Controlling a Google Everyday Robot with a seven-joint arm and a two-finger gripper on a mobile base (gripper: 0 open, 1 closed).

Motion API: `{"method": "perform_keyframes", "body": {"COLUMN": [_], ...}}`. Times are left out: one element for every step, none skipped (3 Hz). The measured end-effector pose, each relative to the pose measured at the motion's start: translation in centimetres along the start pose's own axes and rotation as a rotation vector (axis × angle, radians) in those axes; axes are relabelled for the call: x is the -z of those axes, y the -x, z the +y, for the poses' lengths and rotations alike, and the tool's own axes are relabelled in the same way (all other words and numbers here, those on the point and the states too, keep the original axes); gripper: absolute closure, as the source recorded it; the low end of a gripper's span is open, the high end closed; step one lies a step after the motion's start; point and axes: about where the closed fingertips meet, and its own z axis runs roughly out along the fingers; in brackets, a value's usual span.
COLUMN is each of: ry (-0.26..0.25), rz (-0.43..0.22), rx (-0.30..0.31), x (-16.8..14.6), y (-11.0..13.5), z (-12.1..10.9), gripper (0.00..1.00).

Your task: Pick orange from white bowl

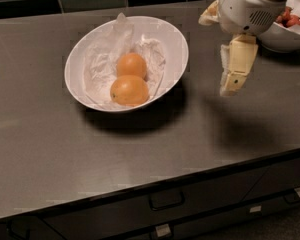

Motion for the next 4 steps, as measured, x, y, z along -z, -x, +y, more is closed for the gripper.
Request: {"method": "perform_keyframes", "body": {"ry": [0.0,-0.008,0.026,0.054], "rz": [0.0,-0.005,-0.051,-0.105], "rx": [0.001,0.098,0.279,0.454], "x": [0.0,0.2,-0.2,-1.0], "y": [0.0,2.6,6.7,10.3], "z": [0.0,-1.3,-2.6,-3.4], "gripper": [0.0,0.0,0.0,0.0]}}
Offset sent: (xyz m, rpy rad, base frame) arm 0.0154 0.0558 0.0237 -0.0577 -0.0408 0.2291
